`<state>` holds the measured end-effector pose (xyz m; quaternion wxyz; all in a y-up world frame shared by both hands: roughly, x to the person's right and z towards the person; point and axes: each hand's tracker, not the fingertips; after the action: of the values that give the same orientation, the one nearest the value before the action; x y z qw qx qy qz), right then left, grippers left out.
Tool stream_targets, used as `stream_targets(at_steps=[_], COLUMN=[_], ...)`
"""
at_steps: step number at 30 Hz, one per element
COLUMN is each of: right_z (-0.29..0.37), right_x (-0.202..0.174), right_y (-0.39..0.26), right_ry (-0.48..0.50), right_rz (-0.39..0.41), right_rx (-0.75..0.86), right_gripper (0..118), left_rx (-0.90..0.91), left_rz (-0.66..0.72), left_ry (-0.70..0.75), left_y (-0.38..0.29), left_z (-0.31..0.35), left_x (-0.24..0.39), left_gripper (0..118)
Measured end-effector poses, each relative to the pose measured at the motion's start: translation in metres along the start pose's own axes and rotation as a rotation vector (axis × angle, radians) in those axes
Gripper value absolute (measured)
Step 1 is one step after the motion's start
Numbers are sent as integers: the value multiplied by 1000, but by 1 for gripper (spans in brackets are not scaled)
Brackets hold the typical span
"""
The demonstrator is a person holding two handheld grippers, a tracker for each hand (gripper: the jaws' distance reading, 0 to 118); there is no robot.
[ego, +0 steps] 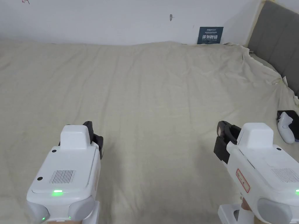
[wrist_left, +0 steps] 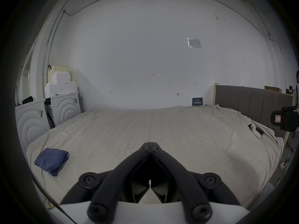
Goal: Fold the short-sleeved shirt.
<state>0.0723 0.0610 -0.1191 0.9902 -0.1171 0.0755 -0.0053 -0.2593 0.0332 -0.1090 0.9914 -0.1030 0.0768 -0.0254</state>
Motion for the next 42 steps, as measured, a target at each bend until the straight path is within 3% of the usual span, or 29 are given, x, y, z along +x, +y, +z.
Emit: stream_targets(at_steps=[27, 29, 30, 31, 32, 33, 34, 36, 42], right_z=[4, 4, 3, 2, 0, -1, 6, 7, -15], right_x=[-2, -2, -2, -1, -1, -1, 0, 3, -1], right_y=[1, 4, 7, 10, 13, 16, 22, 33, 50], right_ry=[-3, -9, -16, -6, -21, -27, -5, -11, -42], right_rz=[-3, -10, -16, -29, -49, -55, -69, -66, -198], right_rx=[1, -8, -29, -58, -84, -84, -30, -76, -377], right_gripper=[0, 5, 24, 68, 102, 118, 113, 118, 118], left_rx=[-12, -16, -26, -39, -45, -52, -54, -10, -106], left_rz=[12, 37, 54, 66, 77, 90, 95, 137, 150], left_ry=[-13, -31, -43, -45, -51, -60, -62, -110, -51], left_y=[0, 2, 4, 6, 8, 10, 12, 17, 25], left_z=[1, 2, 2, 1, 1, 0, 0, 4, -1], left_x=[3, 3, 3, 2, 1, 1, 1, 3, 6], left_gripper=[0, 1, 11, 34, 64, 92, 118, 118, 118])
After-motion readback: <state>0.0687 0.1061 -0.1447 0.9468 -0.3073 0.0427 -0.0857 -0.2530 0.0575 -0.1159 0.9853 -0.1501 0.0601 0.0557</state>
